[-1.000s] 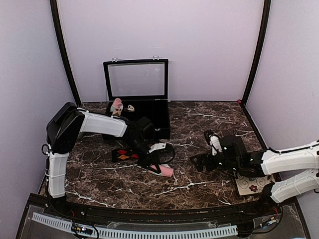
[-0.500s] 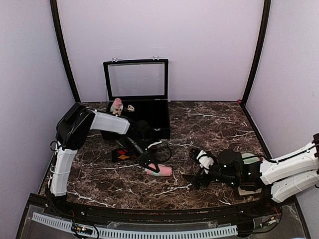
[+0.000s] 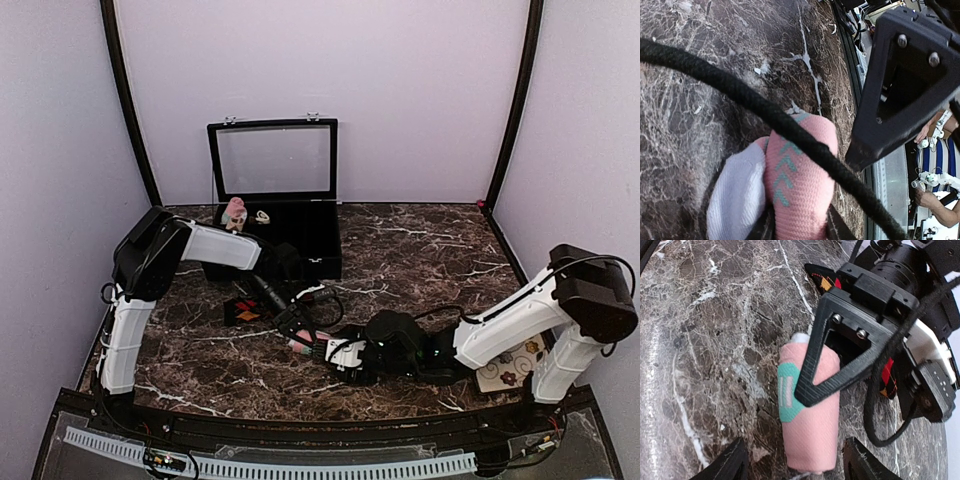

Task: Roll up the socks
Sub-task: Roll the sock at the center of the board, then pick up the sock from the center of the board.

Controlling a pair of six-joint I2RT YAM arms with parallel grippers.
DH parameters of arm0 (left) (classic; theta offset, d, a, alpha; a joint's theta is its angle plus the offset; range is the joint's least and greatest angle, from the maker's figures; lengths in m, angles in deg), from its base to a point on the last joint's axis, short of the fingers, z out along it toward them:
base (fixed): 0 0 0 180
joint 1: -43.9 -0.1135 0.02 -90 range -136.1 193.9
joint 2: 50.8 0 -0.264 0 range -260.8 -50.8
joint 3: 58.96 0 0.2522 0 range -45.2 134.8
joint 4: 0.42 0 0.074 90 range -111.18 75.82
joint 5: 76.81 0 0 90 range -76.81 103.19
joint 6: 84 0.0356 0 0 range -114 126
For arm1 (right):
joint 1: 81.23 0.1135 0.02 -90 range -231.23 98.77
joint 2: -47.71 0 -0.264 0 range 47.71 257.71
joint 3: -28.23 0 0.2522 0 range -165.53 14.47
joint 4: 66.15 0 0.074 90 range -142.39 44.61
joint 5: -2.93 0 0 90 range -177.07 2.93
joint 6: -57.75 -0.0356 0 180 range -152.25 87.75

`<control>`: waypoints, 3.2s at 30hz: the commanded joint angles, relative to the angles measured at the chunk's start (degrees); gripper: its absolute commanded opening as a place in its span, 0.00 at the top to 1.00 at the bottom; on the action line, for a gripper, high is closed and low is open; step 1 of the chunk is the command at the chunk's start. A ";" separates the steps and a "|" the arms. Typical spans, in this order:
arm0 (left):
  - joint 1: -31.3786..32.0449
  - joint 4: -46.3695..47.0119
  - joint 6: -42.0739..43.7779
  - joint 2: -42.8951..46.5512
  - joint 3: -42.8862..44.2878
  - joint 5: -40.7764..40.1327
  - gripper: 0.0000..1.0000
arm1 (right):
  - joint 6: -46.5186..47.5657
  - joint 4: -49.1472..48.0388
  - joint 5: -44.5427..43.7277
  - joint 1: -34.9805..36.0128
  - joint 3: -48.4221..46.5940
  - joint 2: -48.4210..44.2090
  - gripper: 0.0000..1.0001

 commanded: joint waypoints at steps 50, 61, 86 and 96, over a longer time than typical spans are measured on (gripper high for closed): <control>-0.25 23.61 11.52 41.14 -31.19 -21.12 0.33 | -31.22 9.77 24.31 -9.96 -6.55 17.38 1.00; 5.97 30.69 18.00 38.85 -32.91 -34.76 0.35 | -42.38 12.80 37.72 -14.46 -10.94 20.54 1.00; 15.95 36.80 26.21 39.02 -39.50 -55.24 0.36 | -74.15 -5.47 66.95 -17.96 -19.52 26.41 1.00; 16.26 50.54 27.08 40.30 -43.76 -68.40 0.50 | -88.95 -18.04 65.24 -17.96 -18.88 26.58 1.00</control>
